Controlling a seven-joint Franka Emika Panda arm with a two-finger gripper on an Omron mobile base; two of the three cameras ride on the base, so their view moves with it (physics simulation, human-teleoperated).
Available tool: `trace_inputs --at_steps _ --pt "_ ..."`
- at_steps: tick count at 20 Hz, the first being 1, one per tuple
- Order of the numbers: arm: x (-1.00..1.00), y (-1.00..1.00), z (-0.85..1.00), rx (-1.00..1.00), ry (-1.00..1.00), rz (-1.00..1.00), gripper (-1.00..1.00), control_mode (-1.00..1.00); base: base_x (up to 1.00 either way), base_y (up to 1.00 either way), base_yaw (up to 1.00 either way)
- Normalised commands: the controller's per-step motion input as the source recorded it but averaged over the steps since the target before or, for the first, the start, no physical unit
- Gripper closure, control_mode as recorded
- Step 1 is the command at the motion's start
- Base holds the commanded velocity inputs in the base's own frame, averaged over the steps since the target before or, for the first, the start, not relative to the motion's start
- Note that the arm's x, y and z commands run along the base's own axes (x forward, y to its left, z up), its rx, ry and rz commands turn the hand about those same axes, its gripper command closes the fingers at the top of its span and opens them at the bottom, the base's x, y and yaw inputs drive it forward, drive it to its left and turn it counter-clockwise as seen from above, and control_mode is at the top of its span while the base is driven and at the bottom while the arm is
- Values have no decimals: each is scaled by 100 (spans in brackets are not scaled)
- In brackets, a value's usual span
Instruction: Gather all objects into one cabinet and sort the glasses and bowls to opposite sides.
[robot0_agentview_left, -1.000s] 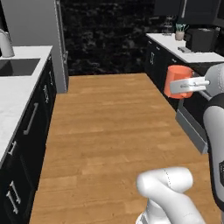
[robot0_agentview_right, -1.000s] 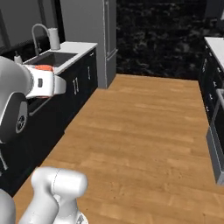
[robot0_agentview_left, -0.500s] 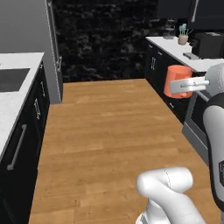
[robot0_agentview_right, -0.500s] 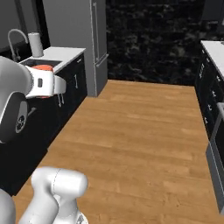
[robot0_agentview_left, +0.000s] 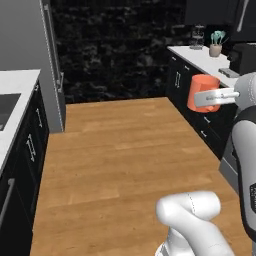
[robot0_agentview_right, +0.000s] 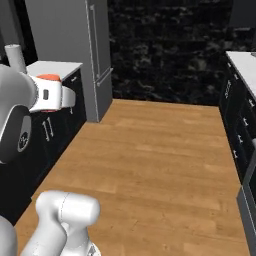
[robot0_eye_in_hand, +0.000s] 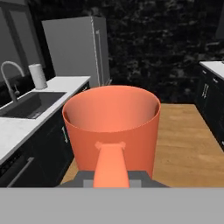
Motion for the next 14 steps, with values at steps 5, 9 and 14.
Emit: trace_inputs --at_steps 5,9,14 --pt "0 0 0 0 0 0 100 100 100 0 -7" --pt "0 0 0 0 0 0 100 100 100 0 -10" --pt "0 0 0 0 0 0 100 100 99 0 -20"
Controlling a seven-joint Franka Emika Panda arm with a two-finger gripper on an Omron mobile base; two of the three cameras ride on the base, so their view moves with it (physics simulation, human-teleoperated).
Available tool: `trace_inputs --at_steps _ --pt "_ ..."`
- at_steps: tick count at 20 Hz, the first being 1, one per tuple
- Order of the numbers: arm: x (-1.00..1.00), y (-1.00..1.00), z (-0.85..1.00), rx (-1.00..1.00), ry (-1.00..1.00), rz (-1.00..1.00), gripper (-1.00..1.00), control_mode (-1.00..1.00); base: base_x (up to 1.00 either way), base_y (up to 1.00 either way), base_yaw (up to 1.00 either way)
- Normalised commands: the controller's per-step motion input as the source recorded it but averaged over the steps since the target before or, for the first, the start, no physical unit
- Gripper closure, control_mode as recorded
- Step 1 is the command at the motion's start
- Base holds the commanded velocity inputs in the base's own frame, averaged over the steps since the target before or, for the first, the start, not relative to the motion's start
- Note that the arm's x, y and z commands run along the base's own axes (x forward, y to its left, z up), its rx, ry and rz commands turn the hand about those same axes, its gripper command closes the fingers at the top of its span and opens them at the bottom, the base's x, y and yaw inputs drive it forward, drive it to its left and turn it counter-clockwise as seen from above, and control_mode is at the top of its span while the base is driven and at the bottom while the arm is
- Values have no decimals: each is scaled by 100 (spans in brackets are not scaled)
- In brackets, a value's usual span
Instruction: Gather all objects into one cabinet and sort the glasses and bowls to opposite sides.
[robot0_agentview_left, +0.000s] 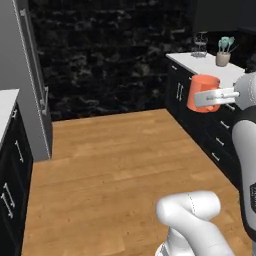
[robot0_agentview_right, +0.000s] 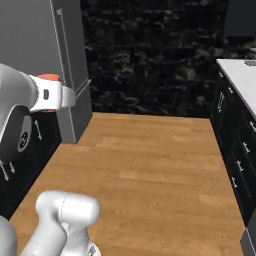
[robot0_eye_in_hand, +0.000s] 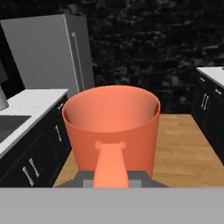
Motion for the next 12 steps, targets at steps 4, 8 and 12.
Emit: trace_inputs --at_steps 4,8,12 --pt "0 0 0 0 0 0 100 100 94 9 -43" --pt "0 0 0 0 0 0 100 100 83 9 -57" --pt "0 0 0 0 0 0 100 100 70 34 -64"
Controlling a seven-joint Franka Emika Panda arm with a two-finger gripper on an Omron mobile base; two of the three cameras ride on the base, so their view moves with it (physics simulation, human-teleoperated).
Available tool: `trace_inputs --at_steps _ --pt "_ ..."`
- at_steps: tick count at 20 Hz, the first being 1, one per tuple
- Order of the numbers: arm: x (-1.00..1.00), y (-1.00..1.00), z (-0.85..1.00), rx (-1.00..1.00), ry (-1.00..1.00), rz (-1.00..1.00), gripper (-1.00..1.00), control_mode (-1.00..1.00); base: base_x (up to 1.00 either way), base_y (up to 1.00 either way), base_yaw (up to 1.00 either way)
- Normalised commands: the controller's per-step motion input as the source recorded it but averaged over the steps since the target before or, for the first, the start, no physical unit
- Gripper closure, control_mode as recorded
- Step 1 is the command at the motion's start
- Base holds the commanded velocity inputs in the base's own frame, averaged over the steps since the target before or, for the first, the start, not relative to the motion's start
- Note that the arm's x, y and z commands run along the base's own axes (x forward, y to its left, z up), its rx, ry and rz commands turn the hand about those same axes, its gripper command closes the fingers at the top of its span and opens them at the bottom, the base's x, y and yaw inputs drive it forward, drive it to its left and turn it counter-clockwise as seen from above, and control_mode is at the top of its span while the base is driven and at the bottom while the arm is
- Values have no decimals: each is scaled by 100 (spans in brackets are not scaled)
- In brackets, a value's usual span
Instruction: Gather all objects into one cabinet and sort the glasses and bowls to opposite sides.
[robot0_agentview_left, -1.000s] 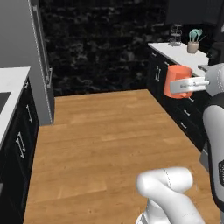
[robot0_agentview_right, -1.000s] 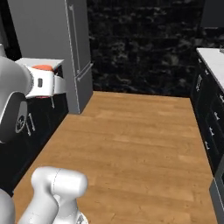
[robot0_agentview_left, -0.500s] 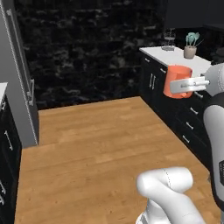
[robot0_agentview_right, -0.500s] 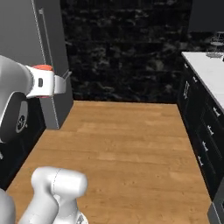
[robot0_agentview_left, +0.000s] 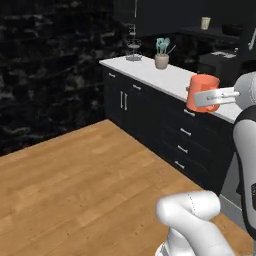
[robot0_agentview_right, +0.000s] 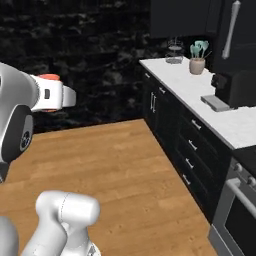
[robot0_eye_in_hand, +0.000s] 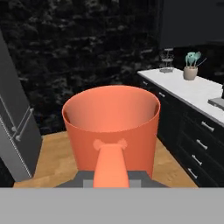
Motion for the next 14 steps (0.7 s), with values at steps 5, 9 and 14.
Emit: trace_inputs --at_steps 5,9,14 --pt "0 0 0 0 0 0 100 100 73 59 -64" --pt "0 0 0 0 0 0 100 100 74 67 -64" --pt "0 0 0 0 0 0 100 100 75 73 -64"
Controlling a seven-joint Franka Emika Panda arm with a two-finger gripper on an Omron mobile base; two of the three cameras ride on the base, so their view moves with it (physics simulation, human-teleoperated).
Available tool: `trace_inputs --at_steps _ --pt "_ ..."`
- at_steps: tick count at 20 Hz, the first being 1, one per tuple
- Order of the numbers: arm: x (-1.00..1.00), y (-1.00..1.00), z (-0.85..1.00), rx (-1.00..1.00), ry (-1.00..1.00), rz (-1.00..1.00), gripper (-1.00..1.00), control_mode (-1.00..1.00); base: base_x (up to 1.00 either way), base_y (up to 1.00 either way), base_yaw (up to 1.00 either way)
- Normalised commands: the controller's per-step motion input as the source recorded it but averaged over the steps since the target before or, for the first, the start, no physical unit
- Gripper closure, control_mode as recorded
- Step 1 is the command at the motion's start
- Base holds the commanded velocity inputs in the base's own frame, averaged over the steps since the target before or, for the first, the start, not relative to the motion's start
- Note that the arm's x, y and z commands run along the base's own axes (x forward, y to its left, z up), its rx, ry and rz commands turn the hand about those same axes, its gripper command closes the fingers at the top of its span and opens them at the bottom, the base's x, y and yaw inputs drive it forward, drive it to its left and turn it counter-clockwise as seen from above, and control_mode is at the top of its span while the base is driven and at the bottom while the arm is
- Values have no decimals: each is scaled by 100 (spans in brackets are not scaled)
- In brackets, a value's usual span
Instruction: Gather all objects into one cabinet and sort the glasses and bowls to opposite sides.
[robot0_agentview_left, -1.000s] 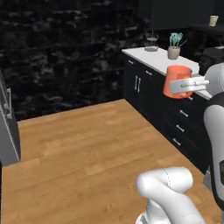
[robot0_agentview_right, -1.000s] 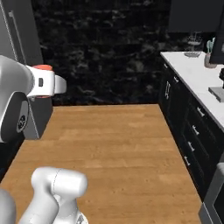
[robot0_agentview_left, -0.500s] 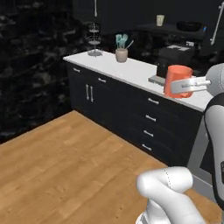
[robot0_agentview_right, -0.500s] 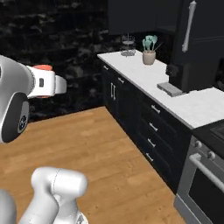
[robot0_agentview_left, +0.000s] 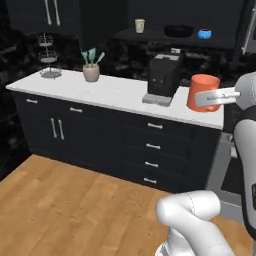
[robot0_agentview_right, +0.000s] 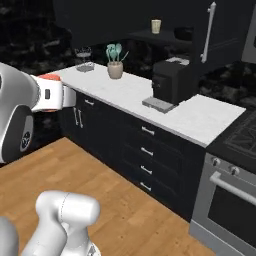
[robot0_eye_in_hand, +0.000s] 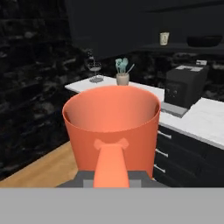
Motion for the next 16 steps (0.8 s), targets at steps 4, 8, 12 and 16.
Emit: trace_inputs --at_steps 4,8,12,16 --pt "0 0 0 0 0 0 100 100 84 82 -61" --pt "0 0 0 0 0 0 100 100 87 82 -60" --pt "0 0 0 0 0 0 100 100 88 81 -59" --pt "0 0 0 0 0 0 100 100 83 76 -56"
